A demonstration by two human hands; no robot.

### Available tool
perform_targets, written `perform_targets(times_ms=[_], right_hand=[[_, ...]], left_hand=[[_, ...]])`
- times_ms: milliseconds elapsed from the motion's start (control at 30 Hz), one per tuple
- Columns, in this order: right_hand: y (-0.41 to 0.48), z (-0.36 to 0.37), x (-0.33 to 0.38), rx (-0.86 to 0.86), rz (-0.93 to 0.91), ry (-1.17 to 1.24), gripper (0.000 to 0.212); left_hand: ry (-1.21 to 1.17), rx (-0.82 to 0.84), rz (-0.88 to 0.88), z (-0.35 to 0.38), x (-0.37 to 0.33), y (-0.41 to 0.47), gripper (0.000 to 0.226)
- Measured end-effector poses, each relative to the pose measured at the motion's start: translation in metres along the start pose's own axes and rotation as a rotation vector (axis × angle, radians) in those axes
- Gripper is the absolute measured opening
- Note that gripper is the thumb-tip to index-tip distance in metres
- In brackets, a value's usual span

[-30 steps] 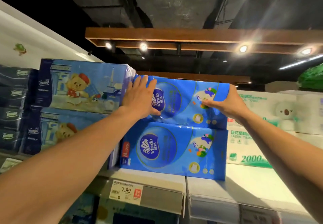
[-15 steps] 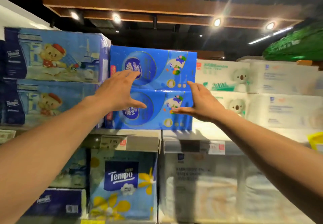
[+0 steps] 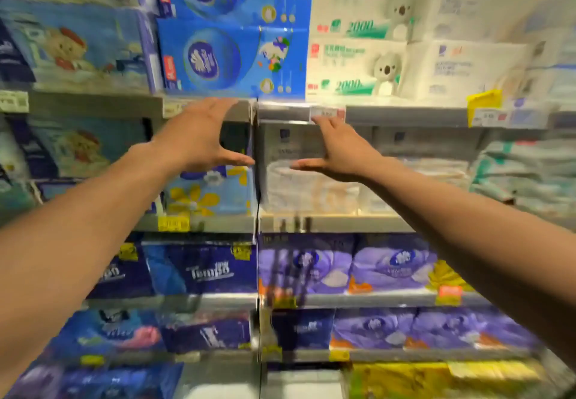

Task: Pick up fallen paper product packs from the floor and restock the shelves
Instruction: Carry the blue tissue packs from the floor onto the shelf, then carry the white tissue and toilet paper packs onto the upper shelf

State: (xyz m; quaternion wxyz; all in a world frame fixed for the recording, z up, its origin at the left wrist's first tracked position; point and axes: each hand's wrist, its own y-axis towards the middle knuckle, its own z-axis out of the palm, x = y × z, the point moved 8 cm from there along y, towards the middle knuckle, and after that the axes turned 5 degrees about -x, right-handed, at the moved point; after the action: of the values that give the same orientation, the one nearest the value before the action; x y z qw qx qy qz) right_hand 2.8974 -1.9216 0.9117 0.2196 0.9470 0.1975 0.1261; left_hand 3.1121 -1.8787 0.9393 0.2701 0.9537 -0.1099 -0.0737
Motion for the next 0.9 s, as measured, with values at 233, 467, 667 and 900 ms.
perform_targets(times_ms=[233,467,667,900], right_hand=[[-0.118,0.028,-0.005,0.145,-0.04,0.032,0.112],[-0.227,0.023,-0.033,0.177,0.125,0.044,0.112],[-0.356,-0.01,-0.105,0.141,0.407,-0.064,0.11],[-0.545,-0.095,-0.199,0.154,0.791,-0.197,0.112]], left_hand=[[-0.056,0.187,-0.072,0.034,-0.059,-0.116,0.124],[-0.102,0.296,0.036,0.042,-0.127,-0.166,0.125],[-0.208,0.389,0.351,0.084,-0.248,-0.185,0.131],[-0.308,0.457,0.705,0.131,-0.447,-0.238,0.15]])
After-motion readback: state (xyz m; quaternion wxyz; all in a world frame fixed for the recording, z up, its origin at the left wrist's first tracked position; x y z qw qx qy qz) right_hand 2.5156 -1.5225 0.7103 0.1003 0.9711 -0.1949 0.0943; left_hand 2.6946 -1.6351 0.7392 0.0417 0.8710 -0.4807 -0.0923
